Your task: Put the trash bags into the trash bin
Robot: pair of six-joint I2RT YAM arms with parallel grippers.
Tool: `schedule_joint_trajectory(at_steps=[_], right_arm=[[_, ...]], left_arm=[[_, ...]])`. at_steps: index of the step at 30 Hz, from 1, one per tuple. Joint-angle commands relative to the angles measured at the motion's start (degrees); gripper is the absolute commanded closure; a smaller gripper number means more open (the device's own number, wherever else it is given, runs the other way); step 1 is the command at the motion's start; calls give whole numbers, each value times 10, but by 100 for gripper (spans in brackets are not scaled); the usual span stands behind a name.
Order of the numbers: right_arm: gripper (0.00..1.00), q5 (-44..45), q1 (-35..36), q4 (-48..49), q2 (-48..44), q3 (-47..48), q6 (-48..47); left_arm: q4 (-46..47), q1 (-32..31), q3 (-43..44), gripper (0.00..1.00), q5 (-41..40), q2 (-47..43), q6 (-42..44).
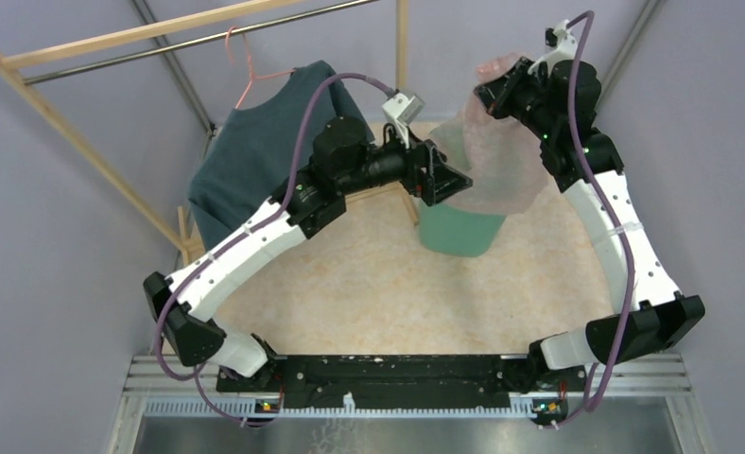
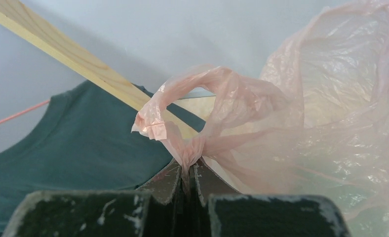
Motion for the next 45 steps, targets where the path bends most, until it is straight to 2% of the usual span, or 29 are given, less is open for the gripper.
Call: schedule_joint_trajectory(at_steps=[1,3,5,11,14,15,17,21,24,27,30,32,35,38,40,43,45], right_arm=[[100,-7,-4,23,-15,14,63],[100,-12,-3,28,-22,12,77],[100,-22,-3,32,-27,8,90],[100,-55,-8,95,-53,-60,154],[100,-91,-18,120,-51,-84,167],[100,-100,-22,120,-52,-94,161],[100,-108,-29,117,-57,-116,125],[100,-79,-30,63,-66,-140,5],[100,-48,-30,24,-68,-150,-56],[100,-37,-29,6,-78,-154,-86],[100,-44,-30,-1,-94,-150,-87],[100,-59,-30,-2,-104,-145,-79],[100,-81,-30,-13,-115,-132,-72],[100,-101,-30,-17,-124,-123,-66],[100,-108,-30,-17,-130,-122,-66],[100,-116,-30,-24,-131,-120,-66],[100,-123,-30,-28,-131,-121,-67]], left_arm=[[81,-1,9,1,61,71,-51],[84,-1,32,4,39,118,-52],[73,-1,67,12,-19,153,-38],[38,6,135,55,-267,244,28],[-23,14,188,67,-301,280,39],[-31,15,187,68,-299,276,41],[-17,14,157,62,-254,249,48],[0,14,103,39,-121,184,34],[-19,15,86,23,-69,145,21],[-48,15,78,15,-82,103,25],[-67,17,57,4,-134,65,35],[-86,24,46,1,-189,51,37],[-115,47,31,1,-268,44,17],[-115,81,17,1,-242,54,-7],[-110,92,24,6,-216,70,-8],[-95,93,45,19,-175,101,-4],[-101,90,79,46,-158,129,-9]])
